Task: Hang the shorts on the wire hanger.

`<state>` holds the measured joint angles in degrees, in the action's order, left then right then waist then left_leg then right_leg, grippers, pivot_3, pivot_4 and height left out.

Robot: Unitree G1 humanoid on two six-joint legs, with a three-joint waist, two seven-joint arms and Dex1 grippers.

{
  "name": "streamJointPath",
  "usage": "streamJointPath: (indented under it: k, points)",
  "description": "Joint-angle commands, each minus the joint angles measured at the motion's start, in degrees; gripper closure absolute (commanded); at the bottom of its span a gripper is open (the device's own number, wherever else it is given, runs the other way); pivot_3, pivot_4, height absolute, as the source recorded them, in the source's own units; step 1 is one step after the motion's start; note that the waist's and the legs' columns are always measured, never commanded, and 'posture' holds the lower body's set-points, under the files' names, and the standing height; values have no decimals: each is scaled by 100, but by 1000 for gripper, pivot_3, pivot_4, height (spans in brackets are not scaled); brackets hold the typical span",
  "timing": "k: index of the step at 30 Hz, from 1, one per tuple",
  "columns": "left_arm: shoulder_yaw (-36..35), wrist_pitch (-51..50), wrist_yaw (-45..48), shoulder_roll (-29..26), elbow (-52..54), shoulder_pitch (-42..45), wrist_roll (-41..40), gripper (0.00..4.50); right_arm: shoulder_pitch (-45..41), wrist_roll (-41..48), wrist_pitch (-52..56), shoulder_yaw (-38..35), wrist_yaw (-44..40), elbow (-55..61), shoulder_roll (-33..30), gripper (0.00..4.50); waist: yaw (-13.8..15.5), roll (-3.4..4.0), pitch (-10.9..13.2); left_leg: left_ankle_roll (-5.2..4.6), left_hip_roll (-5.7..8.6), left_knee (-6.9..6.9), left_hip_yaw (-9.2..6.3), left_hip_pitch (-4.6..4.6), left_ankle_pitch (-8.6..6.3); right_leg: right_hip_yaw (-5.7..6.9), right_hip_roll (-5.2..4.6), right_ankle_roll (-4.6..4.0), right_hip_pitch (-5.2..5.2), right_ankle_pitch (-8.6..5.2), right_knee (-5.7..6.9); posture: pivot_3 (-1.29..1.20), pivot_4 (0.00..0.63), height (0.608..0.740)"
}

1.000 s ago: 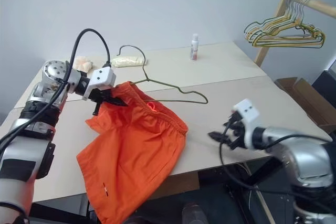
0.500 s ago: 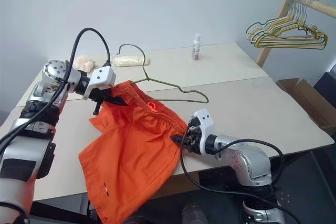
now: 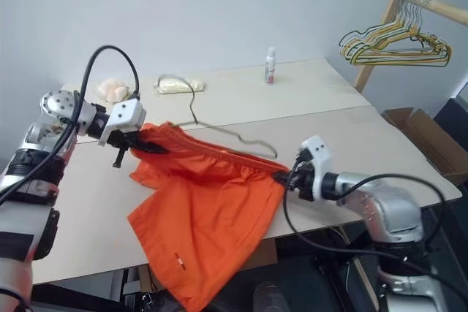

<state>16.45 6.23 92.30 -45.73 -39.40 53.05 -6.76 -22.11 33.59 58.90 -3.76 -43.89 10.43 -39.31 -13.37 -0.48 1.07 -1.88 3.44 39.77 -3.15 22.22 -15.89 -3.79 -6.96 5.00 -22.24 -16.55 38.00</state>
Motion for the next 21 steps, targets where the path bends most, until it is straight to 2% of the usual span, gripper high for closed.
streamJointPath:
  k: [1, 9, 13, 17, 21]
  points:
    - [-205, 105, -67, -434, 15, -8, 185, 4500, -142, -237, -287, -160, -344, -451, -647, 4459, 33, 0, 0, 0, 2, 0, 0, 4, 0, 1, -2, 0, 0, 0, 1, -183, 0, 740]
    - [-170, 28, -331, -449, 189, -241, 410, 4500, -226, -236, -736, 51, -1040, -460, -1286, 4459, 95, -1, 0, -1, 6, 1, 0, 6, -1, 2, -7, 0, -2, 0, -1, -186, 0, 740]
    - [-99, 85, -298, -395, 292, -326, 489, 4500, -447, -137, -769, 101, -1134, -160, -1340, 4459, 94, 0, 0, -1, 3, 1, 0, 6, -1, 1, -6, 0, -1, 0, -3, -190, 0, 740]
    - [-15, 31, -439, -43, 380, -306, 518, 4500, -852, -37, -566, 385, -1039, 487, -1203, 4459, 89, 1, 0, -1, 1, 1, 1, 6, -1, 0, -5, 0, -5, 0, -3, -200, 0, 740]
    - [-1, -40, -483, 254, 329, -156, 576, 4500, -947, -43, -517, 558, -940, 806, -1093, 3329, 123, 0, 0, 0, 3, 2, 0, 10, -1, 3, -7, 0, -3, 0, -3, -210, 0, 740]
